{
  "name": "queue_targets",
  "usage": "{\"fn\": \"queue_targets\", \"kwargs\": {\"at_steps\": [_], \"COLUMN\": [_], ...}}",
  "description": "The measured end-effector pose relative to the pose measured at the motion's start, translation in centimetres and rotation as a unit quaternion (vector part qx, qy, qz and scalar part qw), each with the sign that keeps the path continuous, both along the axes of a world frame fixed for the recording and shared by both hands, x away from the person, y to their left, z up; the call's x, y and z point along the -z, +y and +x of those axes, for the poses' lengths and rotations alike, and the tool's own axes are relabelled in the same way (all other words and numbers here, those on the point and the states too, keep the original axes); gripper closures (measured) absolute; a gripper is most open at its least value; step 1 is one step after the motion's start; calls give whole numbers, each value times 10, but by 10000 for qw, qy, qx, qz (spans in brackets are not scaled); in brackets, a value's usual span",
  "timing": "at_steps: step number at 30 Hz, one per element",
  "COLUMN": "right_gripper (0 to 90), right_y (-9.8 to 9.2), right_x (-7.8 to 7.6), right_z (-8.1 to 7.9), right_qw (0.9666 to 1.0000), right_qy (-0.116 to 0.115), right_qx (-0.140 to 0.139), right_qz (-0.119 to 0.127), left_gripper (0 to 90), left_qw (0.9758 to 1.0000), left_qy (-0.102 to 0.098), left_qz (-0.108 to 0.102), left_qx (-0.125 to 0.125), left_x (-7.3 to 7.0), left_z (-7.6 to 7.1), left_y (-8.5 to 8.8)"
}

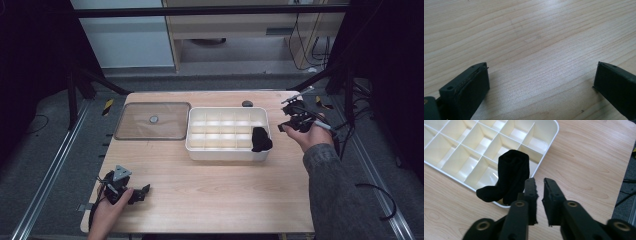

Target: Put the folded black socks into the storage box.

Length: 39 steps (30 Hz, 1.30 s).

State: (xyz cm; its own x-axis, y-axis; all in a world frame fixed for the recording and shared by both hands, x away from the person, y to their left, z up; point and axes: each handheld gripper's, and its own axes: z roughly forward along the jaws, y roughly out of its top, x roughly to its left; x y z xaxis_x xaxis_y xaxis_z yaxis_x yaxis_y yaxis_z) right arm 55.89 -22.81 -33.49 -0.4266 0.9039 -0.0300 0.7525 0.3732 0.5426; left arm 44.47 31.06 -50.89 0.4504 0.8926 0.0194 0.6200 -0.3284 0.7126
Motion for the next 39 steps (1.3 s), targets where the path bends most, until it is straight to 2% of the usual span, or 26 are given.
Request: {"fn": "queue_targets", "kwargs": {"at_steps": [3,8,14,22,31,39], "right_gripper": [899,900,900,900,900,900], "right_y": [-2,-4,2,13,30,43], "right_x": [-4,-8,-9,1,13,22], "right_z": [2,7,15,29,35,40], "right_qw": [10000,9998,9998,9997,9994,9990], "right_qy": [25,-29,18,219,343,408], "right_qx": [62,161,182,133,-58,-153], "right_qz": [52,103,73,13,8,118], "left_gripper": [0,0,0,0,0,0], "left_qw": [10000,10000,10000,10000,10000,10000], "left_qy": [0,19,24,27,19,18], "left_qz": [-2,19,19,28,20,21], "left_qx": [1,10,15,19,15,15], "left_x": [0,0,0,0,0,0], "left_z": [0,0,0,0,0,0], "left_y": [0,0,0,0,0,0]}}
